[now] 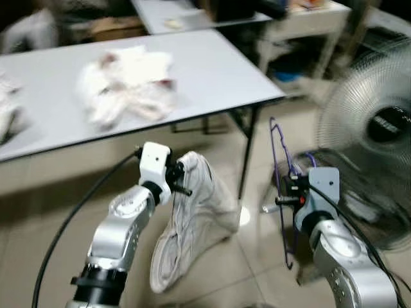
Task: Hang hanger
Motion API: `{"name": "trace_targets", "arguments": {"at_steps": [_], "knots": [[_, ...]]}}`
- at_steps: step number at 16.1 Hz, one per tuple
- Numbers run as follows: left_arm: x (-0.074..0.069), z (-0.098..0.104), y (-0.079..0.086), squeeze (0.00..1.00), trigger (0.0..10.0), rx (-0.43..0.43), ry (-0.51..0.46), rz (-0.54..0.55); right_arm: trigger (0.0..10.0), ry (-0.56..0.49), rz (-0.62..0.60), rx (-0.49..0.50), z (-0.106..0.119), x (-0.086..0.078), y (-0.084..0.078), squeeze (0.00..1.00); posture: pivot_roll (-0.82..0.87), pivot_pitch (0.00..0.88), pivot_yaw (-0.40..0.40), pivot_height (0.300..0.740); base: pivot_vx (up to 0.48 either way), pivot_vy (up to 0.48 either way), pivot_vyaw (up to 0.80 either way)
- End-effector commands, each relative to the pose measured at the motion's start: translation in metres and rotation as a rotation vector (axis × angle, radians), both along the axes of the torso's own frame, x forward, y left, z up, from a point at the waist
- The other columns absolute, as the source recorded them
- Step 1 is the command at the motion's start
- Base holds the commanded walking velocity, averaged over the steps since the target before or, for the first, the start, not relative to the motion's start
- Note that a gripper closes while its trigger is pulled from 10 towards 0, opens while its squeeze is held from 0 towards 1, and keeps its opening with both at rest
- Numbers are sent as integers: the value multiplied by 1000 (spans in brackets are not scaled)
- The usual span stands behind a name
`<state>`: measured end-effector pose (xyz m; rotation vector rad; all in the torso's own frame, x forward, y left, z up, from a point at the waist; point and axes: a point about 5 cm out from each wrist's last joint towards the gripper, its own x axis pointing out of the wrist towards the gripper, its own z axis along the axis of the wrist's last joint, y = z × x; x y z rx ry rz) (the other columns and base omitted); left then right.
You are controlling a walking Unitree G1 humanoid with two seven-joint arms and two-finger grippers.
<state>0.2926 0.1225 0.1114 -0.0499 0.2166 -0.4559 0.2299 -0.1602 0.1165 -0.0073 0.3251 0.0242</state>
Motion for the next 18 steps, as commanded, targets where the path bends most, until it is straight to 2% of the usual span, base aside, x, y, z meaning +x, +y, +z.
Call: {"name": "trace_targets", "arguments": {"at_steps": [1,18], "knots": [[4,15,-11,0,10000,-21,-62,-36,10000,-1,-23,-20,1,-1,-8,0,-66,0,31,723,296,0,0],[3,14,-17,0,10000,-47,-70,-46,10000,-9,-4,-48,4,1,-12,0,-73,0,11,723,339,0,0]]}}
